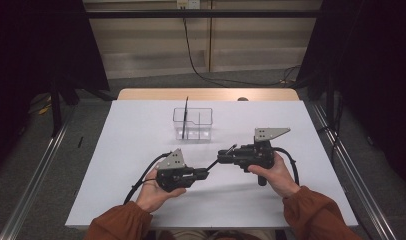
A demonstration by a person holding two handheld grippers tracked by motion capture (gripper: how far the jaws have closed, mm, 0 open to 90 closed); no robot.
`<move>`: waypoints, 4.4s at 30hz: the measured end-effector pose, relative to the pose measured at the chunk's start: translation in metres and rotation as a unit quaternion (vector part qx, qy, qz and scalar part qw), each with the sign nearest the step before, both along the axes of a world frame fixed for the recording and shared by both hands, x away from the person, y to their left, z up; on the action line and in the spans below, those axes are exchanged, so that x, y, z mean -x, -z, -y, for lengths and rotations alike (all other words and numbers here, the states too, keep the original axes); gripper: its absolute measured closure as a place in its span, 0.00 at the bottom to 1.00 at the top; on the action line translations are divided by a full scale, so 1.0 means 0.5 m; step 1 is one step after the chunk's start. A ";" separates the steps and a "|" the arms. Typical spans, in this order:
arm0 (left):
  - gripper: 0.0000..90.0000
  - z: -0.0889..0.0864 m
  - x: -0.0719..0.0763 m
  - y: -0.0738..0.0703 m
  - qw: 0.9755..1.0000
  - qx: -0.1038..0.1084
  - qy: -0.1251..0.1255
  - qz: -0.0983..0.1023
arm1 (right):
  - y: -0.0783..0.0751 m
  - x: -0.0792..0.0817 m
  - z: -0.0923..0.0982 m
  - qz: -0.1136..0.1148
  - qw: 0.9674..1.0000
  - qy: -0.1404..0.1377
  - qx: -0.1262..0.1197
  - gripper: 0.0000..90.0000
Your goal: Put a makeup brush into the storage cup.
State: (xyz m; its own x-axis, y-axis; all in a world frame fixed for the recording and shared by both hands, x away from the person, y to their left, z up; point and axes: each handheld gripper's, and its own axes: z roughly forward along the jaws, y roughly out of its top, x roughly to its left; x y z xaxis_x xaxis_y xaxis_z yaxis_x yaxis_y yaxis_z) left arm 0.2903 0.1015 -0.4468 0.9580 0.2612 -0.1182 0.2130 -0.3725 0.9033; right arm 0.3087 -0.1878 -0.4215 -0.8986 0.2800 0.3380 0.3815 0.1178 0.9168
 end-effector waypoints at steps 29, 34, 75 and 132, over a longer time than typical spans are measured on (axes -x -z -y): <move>0.53 -0.021 -0.005 -0.018 0.997 0.037 -0.062 -0.003 | -0.018 -0.004 0.009 0.001 1.000 0.003 -0.020 0.93; 0.42 -0.035 -0.008 -0.028 0.996 0.036 -0.080 -0.009 | -0.023 -0.004 0.015 0.002 1.000 0.005 -0.021 0.93; 0.02 -0.031 -0.017 -0.057 0.996 0.031 -0.083 0.000 | -0.101 -0.030 -0.008 -0.006 0.989 -0.069 0.129 0.93; 0.45 0.064 -0.032 -0.037 0.999 0.003 -0.047 -0.016 | -0.133 -0.067 -0.078 -0.019 0.967 -0.097 0.233 0.93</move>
